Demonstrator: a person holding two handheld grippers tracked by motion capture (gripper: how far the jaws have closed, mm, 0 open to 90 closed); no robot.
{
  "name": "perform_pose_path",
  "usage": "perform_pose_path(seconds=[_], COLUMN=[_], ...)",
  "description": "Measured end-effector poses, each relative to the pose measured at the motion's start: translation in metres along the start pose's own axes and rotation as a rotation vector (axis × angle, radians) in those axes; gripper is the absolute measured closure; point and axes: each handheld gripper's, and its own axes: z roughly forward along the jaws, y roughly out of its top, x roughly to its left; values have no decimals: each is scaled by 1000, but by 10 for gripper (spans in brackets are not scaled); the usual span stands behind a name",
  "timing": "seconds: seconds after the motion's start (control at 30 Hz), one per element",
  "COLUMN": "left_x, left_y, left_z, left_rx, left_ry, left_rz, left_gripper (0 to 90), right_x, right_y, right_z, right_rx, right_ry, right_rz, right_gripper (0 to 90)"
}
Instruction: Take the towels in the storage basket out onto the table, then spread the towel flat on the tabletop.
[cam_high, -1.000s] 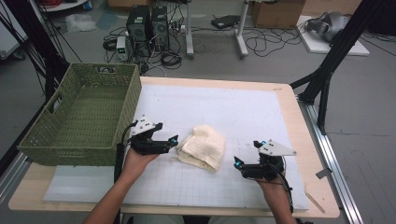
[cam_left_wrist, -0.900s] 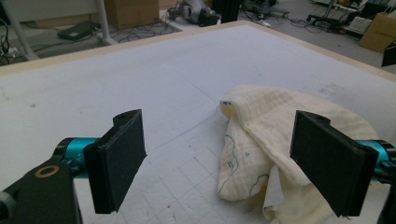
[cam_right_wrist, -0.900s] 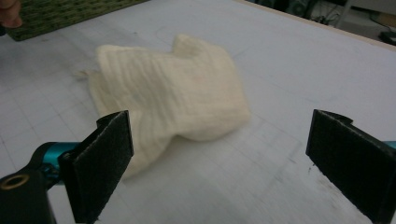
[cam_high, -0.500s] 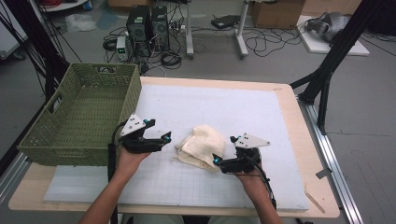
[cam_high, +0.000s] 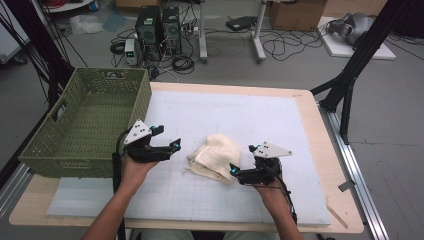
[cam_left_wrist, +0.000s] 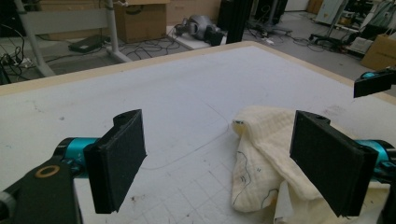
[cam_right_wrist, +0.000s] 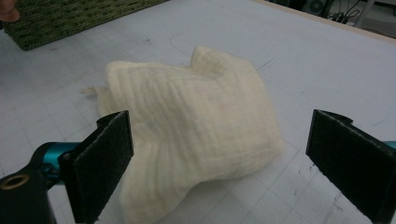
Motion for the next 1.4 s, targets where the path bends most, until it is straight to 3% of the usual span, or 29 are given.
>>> perform_pose_path(seconds=[0.4,0.73,0.8,0.87,0.9,0.93,1.07,1.13,1.2,1.3,1.4], left_x=[1,2,3,3,3,3,4,4,4,4,6], left_y=[-1,-2,-3,-5,-5,-5,-8,-8,-8,-9,-9], left_z=[2,3,4,6,6,6,8,8,8,8,7], left_rx=[7,32,43,48,48,55,62,63,66,65,63], left_ry=[8,24,27,27,27,27,26,28,28,31,35], left_rz=[-7,-8,-7,-14,-14,-16,-24,-24,-23,-27,-34], left_gripper=[186,193,193,194,194,194,196,199,202,205,206], right_x=[0,18,22,27,27,30,30,30,28,26,21], right_y=[8,9,9,8,8,6,5,4,5,9,10], right_z=[0,22,26,36,36,43,51,54,53,45,39], right_rx=[5,58,81,118,118,148,163,181,176,137,135], right_ry=[3,41,72,96,96,95,103,113,112,112,104], right_rz=[-21,-62,-91,-106,-106,-131,-133,-149,-157,-147,-140], right_gripper=[66,72,258,348,348,422,521,730,875,895,895])
